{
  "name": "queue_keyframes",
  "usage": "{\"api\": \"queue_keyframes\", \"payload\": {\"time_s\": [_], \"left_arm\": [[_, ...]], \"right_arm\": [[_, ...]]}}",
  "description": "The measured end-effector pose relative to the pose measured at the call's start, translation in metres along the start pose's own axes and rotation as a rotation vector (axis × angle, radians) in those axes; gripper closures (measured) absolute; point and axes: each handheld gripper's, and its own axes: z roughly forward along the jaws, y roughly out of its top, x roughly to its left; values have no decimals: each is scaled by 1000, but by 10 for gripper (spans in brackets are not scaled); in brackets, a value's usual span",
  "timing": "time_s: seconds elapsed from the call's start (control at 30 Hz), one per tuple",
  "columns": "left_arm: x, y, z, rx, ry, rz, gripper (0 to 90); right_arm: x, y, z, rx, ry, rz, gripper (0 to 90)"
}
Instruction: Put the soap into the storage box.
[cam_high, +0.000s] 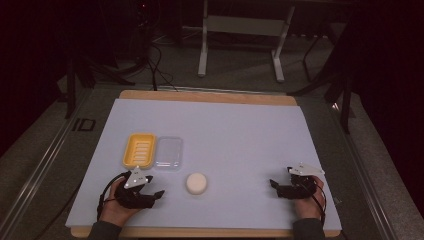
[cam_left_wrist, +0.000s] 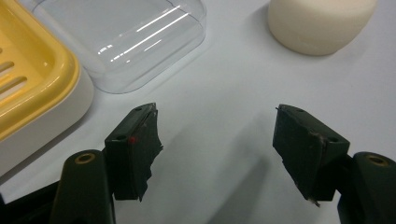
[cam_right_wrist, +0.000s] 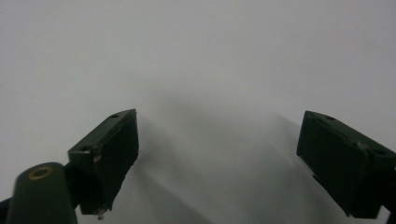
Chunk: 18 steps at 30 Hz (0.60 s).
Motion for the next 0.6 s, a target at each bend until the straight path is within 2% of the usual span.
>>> {"api": "queue_keyframes", "payload": {"time_s": [0.2,0.27,0.5,0.6], "left_arm": [[-2,1,3,15,6,20,318],[-3,4,1,1,12,24,331],[-2,5,0,12,-10,20,331],[-2,9,1,24,-36,43,331]], "right_arm": [[1,-1,-1,-16,-8,2,126],[-1,-2,-3,-34,21,-6,139],[0,-2,-4,-51,31,-11,141],[1,-3,-6,-71,26,-23,137]]}}
